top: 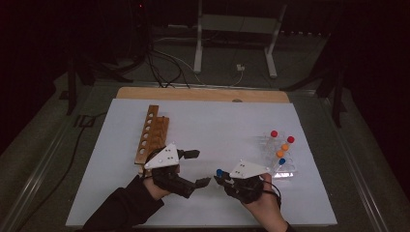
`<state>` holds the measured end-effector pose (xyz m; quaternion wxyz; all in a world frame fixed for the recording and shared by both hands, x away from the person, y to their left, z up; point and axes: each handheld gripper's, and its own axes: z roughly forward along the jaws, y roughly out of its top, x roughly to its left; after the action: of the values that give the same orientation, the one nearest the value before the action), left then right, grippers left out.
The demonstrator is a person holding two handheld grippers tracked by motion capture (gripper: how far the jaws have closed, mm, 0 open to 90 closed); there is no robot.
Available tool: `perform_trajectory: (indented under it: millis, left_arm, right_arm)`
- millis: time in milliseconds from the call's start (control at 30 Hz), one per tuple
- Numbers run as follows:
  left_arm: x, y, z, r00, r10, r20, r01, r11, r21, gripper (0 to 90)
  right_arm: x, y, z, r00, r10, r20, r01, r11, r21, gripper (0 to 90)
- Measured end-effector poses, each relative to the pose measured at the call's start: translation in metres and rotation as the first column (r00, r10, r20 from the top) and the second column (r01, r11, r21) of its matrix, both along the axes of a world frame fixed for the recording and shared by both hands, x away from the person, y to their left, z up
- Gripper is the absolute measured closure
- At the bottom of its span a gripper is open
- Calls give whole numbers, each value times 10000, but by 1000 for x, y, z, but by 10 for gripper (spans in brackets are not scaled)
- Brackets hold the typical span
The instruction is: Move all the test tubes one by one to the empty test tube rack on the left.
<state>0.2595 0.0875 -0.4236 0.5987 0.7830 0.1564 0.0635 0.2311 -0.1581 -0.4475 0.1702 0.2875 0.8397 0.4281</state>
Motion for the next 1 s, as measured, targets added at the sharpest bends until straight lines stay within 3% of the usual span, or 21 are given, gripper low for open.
perform_trajectory:
  millis: [267, 467, 700, 1000]
  left_arm:
    - [6, -18, -9, 9998, -177, -81, 178, 9997, 195, 300]
    - [5, -27, -14, 9998, -142, 109, 137, 9988, 480, 434]
    - [8, -32, -18, 9997, -173, 161, 165, 9986, 507, 596]
    - [6, -37, -21, 9992, -313, 264, 292, 9966, 765, 733]
  right_arm:
    - [0, 1, 0, 10000, 77, -26, -77, 10000, 44, 769]
    - [0, 1, 1, 10000, 61, -33, -61, 9999, 101, 769]
    - [0, 1, 1, 10000, 79, -12, -79, 9999, 90, 769]
    - [0, 0, 2, 10000, 42, 25, -42, 9999, 133, 769]
